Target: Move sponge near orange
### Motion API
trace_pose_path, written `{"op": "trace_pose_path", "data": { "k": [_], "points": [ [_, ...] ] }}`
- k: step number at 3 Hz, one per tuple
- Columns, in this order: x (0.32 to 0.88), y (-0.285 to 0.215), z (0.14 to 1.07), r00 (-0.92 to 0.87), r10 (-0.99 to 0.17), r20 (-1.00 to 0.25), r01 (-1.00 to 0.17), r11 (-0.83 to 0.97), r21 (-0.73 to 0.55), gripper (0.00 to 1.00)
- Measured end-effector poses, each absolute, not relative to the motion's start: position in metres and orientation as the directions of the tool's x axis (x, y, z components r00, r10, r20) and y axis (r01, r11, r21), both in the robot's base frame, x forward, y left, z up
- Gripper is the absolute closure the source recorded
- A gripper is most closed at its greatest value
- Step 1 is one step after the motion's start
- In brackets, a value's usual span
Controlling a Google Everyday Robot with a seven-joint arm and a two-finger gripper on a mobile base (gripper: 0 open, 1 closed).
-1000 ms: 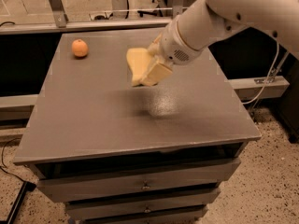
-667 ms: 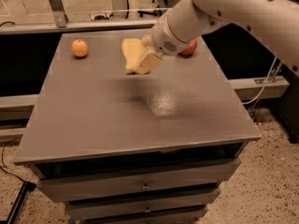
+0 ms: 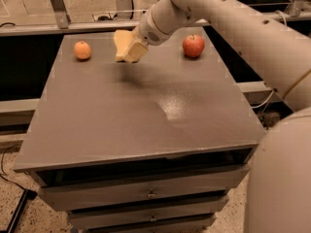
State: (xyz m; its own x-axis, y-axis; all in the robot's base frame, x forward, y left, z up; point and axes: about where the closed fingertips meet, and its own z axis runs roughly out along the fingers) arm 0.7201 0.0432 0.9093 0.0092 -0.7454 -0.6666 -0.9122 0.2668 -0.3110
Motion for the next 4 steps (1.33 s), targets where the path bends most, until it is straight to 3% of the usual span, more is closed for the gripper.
{"op": "trace_pose_path", "data": {
  "k": [3,4],
  "points": [
    [0.786,0.107,0.867,-0.018,-0.714,-0.700,-0.932,0.266,-0.248,1.00],
    [0.794,0.117,0.858,-0.041,-0.705,-0.708,-0.937,0.272,-0.218,0.81]
  ]
}}
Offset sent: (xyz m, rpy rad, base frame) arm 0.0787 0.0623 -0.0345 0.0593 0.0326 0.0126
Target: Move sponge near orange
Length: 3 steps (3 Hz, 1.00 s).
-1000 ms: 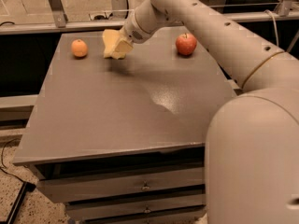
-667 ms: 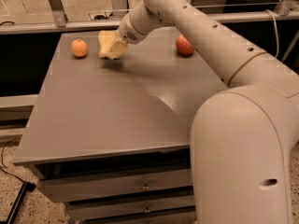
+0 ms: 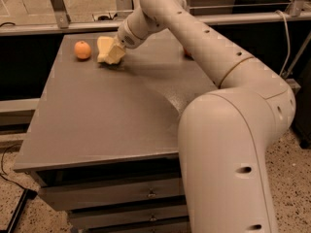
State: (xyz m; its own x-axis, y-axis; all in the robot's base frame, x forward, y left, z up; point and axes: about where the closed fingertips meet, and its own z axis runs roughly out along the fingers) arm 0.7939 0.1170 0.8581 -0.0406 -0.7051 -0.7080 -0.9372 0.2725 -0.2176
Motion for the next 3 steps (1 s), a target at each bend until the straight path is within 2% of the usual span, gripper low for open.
{"op": "trace_pose_path", "data": {
  "k": [3],
  "points": [
    [0.7987,0.1345,0.8537,-0.057,-0.697,-0.715,-0.947,0.264,-0.182,0.12]
  ]
}}
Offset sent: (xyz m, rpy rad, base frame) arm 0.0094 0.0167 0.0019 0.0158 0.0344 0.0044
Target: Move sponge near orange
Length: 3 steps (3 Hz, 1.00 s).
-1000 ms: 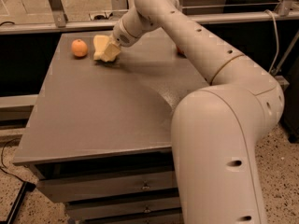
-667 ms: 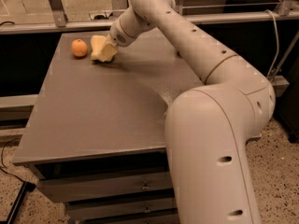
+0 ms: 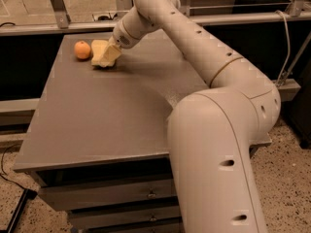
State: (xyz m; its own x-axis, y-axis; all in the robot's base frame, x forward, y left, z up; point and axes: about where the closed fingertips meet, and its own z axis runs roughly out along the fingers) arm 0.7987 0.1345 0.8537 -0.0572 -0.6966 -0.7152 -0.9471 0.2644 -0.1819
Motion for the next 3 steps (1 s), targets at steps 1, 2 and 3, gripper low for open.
{"op": "trace_pose_path", "data": {
  "k": [1,2,3],
  "points": [
    [0.796,0.131,0.858,-0.053,-0.694,-0.718,-0.945,0.266,-0.188,0.00],
    [0.790,0.127,0.867,-0.041,-0.689,-0.724,-0.941,0.269,-0.203,0.00],
    [0.780,0.120,0.885,-0.010,-0.679,-0.734,-0.933,0.270,-0.238,0.00]
  ]
}}
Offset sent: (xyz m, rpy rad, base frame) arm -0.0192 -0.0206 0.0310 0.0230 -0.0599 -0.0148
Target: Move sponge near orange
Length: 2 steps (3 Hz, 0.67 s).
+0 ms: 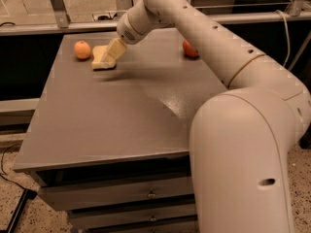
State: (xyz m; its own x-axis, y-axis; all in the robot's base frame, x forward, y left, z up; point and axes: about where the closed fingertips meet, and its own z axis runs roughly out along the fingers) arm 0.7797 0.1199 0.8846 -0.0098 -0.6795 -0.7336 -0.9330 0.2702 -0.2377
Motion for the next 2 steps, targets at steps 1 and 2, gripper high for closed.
{"op": "trace_pose_path", "data": {
  "k": [1,2],
  "points": [
    [0.752,0.096,0.910,0.056,-0.631,-0.774,-0.922,0.265,-0.282,0.00],
    [0.711,0.061,0.933,0.149,-0.556,-0.817,-0.907,0.251,-0.337,0.00]
  ]
}}
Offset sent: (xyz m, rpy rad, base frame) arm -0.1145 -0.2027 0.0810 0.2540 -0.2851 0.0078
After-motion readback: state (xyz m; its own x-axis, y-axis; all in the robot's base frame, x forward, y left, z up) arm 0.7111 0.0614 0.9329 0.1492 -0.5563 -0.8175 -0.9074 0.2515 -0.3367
